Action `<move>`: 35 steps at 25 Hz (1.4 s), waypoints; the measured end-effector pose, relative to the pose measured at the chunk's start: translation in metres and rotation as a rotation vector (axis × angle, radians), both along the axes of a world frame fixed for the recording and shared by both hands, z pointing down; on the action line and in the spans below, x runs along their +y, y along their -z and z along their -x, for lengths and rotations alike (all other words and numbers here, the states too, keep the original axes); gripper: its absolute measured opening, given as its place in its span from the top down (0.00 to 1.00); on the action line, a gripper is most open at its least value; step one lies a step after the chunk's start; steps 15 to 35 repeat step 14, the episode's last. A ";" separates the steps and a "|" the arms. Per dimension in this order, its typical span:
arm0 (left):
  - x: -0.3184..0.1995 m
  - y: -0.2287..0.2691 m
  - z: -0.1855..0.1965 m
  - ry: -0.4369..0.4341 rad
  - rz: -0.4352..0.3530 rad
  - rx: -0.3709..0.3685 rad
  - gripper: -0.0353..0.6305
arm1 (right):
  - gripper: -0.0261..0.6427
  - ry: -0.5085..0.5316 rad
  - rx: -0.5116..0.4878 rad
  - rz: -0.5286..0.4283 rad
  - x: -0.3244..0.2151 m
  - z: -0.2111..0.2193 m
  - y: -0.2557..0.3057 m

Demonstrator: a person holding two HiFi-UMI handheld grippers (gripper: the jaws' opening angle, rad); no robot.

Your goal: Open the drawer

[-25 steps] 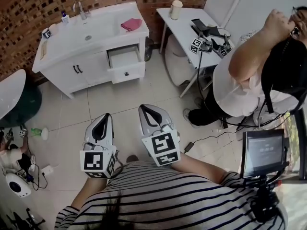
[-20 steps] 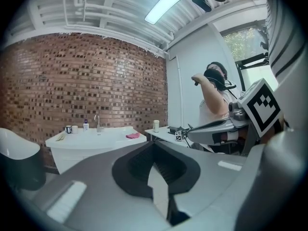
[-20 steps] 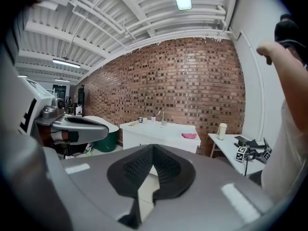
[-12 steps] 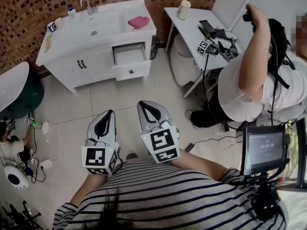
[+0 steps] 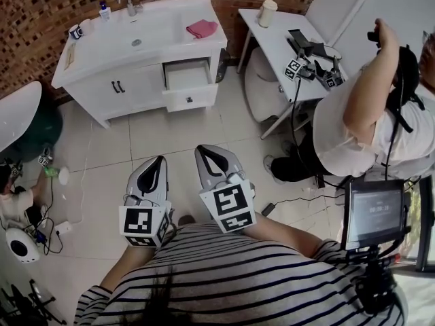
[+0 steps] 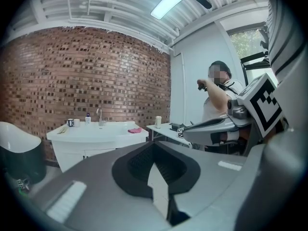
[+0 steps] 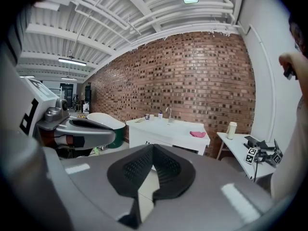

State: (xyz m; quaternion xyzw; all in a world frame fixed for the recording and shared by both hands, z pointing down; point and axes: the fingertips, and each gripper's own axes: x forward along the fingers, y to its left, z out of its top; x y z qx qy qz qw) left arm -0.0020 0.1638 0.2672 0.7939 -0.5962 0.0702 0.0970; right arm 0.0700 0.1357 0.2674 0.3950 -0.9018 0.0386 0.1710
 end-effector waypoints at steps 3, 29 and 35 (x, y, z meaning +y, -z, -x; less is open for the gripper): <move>-0.002 0.000 -0.001 -0.005 0.001 0.000 0.92 | 0.96 -0.002 0.004 -0.005 -0.001 -0.001 0.001; -0.002 -0.008 0.001 -0.012 0.011 0.003 0.92 | 0.96 0.000 0.024 0.000 0.001 0.000 -0.002; -0.002 -0.008 0.001 -0.012 0.011 0.003 0.92 | 0.96 0.000 0.024 0.000 0.001 0.000 -0.002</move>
